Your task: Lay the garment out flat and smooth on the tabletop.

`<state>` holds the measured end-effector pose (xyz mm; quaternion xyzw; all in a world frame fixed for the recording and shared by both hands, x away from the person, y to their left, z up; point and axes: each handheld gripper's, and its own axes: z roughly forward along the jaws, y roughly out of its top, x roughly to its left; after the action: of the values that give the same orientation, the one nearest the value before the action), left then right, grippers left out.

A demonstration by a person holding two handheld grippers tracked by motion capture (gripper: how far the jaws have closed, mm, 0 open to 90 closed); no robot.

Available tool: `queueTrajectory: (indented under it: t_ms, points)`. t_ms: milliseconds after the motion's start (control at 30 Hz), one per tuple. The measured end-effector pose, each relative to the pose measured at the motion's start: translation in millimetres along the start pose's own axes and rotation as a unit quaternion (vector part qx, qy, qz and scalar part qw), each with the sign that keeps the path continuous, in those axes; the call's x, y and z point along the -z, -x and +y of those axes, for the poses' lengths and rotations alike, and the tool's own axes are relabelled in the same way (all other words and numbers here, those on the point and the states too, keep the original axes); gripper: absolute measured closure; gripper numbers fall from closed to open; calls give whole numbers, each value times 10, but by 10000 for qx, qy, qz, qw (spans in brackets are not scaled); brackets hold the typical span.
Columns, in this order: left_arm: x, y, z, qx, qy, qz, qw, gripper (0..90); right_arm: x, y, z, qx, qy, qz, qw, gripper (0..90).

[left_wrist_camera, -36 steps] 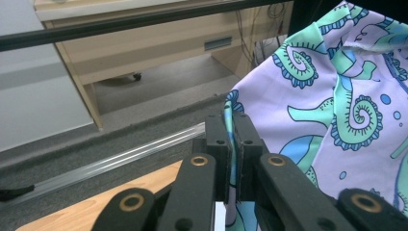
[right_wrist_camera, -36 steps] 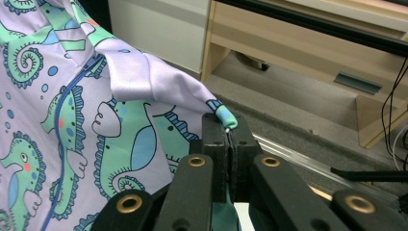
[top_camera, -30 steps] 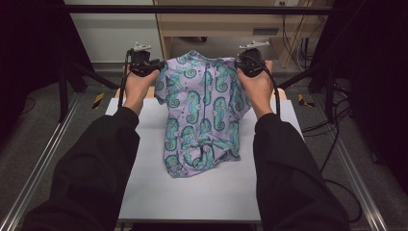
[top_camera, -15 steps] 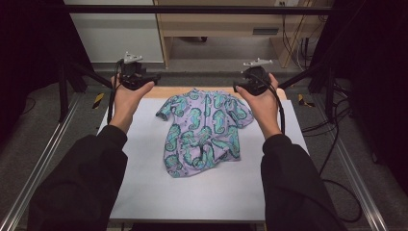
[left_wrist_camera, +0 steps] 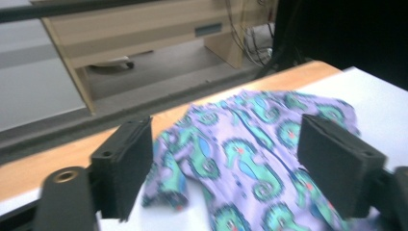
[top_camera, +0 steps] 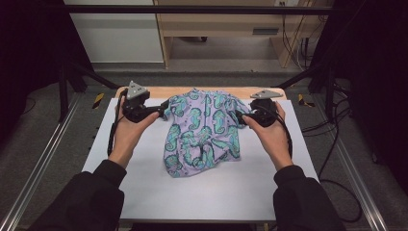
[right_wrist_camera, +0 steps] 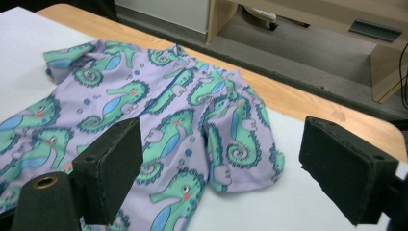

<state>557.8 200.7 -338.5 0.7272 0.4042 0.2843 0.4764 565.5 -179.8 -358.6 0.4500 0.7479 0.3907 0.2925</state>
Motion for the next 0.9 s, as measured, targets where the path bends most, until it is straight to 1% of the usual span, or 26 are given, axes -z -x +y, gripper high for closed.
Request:
queueTrajectory:
  t_ms: [200,267,433,500,533,667,733,800,900]
  points:
    - [67,92,-209,97,8,-90,9999,149,115,-25,-205,-55,56,107,9999,153]
    - [94,124,-276,106,37,-118,9999,148,156,-35,-268,-77,54,154,9998,151]
    - [164,196,-458,139,12,-212,9997,147,240,-69,-377,-70,72,245,9997,154]
    - [207,226,-544,139,17,-215,9997,147,275,-98,-419,-62,59,294,9995,158]
    - [221,236,-573,138,19,-227,9996,147,297,-116,-448,-28,69,327,9994,159]
    - [296,294,-716,96,-20,-306,9995,147,369,-181,-548,-86,94,445,9989,172]
    - [353,328,-791,53,-22,-353,9994,151,395,-218,-598,-77,80,477,9988,191]
    - [389,353,-852,78,-40,-415,9991,162,413,-261,-655,-34,25,527,9986,214]
    - [440,409,-960,-30,-113,-461,9989,181,420,-318,-719,-7,-22,620,9981,255]
